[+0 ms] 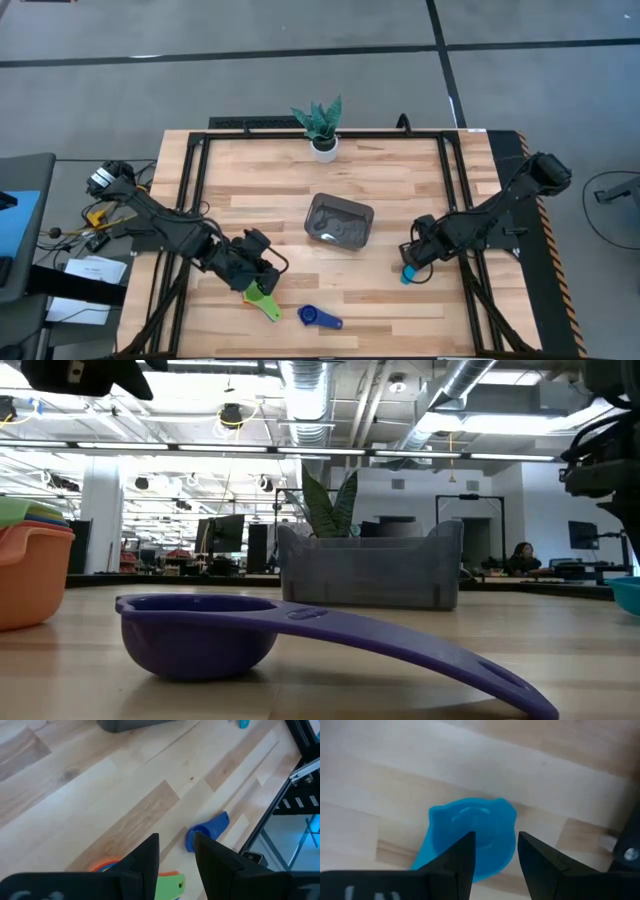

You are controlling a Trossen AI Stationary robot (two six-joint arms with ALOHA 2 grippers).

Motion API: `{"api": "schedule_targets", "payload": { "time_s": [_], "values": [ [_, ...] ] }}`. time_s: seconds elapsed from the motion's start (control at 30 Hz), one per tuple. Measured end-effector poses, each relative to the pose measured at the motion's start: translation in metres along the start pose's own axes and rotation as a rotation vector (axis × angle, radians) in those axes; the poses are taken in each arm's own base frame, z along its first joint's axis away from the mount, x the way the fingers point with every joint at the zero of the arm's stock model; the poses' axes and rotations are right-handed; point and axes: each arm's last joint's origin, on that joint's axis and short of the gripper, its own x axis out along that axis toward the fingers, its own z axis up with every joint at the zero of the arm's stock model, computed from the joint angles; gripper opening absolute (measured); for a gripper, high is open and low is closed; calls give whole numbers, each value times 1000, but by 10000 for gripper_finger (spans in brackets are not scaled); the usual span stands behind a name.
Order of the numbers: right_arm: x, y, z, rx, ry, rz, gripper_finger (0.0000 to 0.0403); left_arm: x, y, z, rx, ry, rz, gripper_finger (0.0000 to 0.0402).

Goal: Nest measuring cups in basket
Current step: Stack the light blue measuring cup on top of the green measuring cup

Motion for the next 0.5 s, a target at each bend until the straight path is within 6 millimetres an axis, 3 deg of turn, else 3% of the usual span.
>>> {"api": "schedule_targets", "payload": {
  "time_s": [0.3, 0.5],
  "values": [
    [13, -10, 2, -4, 8, -47, 153, 2, 2, 6, 17, -6, 13, 109],
    [17, -6, 0, -59, 39, 13, 95, 5, 4, 12, 42, -3, 22, 109]
  ]
}}
